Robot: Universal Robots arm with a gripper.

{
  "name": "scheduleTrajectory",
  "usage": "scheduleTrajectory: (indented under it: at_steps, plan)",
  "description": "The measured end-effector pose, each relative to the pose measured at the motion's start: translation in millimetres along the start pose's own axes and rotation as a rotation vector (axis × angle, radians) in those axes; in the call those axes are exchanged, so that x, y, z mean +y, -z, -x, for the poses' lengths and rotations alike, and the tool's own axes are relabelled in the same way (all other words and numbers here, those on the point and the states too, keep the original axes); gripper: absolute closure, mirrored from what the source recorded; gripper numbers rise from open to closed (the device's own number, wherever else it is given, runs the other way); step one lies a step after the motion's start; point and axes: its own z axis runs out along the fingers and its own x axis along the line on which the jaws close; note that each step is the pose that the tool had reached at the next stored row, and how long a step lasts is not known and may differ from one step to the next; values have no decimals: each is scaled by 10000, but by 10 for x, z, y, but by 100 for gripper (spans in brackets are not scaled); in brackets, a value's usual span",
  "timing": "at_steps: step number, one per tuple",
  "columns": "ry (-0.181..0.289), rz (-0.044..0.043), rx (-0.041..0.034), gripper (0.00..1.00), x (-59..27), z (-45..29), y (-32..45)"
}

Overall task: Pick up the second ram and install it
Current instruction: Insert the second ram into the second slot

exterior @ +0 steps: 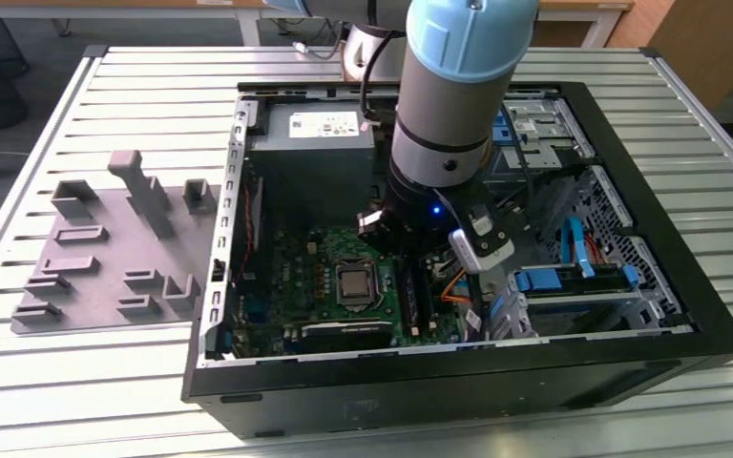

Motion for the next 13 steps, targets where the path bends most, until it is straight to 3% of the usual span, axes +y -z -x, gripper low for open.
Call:
scheduleTrajectory:
  at_steps: [13]
  plan:
    - [0,0,0,86,-2,2,-22]
